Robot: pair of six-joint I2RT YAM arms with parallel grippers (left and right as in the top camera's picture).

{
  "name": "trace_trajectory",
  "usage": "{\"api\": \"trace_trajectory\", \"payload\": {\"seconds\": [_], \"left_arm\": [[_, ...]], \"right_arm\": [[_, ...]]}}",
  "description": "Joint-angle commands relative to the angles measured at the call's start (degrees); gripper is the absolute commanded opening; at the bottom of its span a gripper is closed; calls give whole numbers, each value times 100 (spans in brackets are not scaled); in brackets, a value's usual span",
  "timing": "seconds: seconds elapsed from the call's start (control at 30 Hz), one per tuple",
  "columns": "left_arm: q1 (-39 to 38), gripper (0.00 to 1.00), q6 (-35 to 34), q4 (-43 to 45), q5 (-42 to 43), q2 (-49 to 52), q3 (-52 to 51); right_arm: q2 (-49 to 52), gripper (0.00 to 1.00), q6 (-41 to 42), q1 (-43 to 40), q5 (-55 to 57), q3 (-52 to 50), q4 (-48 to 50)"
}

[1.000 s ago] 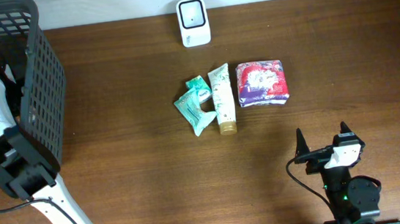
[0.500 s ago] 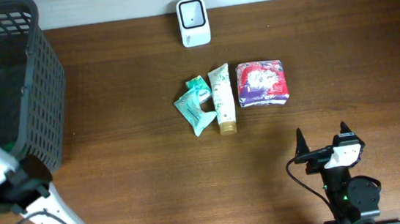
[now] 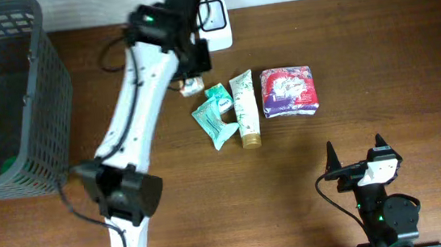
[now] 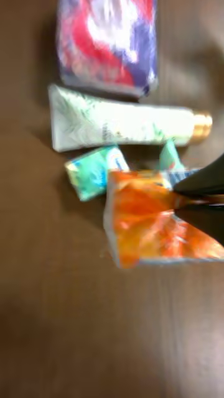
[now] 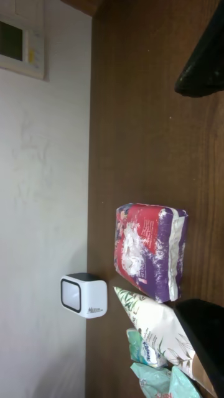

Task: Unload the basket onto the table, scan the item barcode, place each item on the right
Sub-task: 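Place the orange soap bar left of the teal bag, then reach the left gripper into the basket and grasp the green-lidded jar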

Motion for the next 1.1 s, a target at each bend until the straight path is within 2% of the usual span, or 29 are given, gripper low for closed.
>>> {"api": "trace_trajectory", "payload": {"seconds": [0.0,0.13,0.17,0.27,0.33,0.4,0.43,0.53,0.57,0.73,0.8,0.9,1.0,1.07], "left_arm": [[-33,5,105,1567,-424,-26,-1749],[63,8,105,3147,-931,-20,-3222],[63,11,105,3281,-931,-20,-3401],[122,16,105,3115,-855,-120,-3049],[380,25,105,2514,-549,-437,-1967],[688,55,107,2006,-540,-763,-916],[966,89,109,1670,-542,-964,-175],[1832,95,107,1241,-540,-1335,855],[2337,99,103,1235,-538,-1480,990],[4321,99,-24,1257,-520,-1521,984],[4959,99,-22,868,-522,-1506,962],[5364,99,107,140,-520,-1152,962],[5438,99,883,-503,-531,-411,955],[5438,99,907,-916,-920,-74,955]], "right_arm": [[-33,99,-37,31,31,-48,-20],[-33,99,-37,31,31,-48,-20],[-33,98,-37,31,31,-48,-20],[-33,99,-37,31,31,-48,-20],[-33,99,-37,31,31,-48,-20],[-33,99,-37,31,31,-48,-20],[-33,99,-37,31,31,-48,-20],[-33,99,-37,31,31,-48,-20],[-33,99,-37,31,31,-48,-20],[-33,99,-37,31,31,-48,-20],[-33,98,-37,31,31,-48,-20],[-33,98,-37,31,31,-48,-20],[-33,99,-37,31,31,-48,-20],[-33,99,-37,31,31,-48,-20]]}}
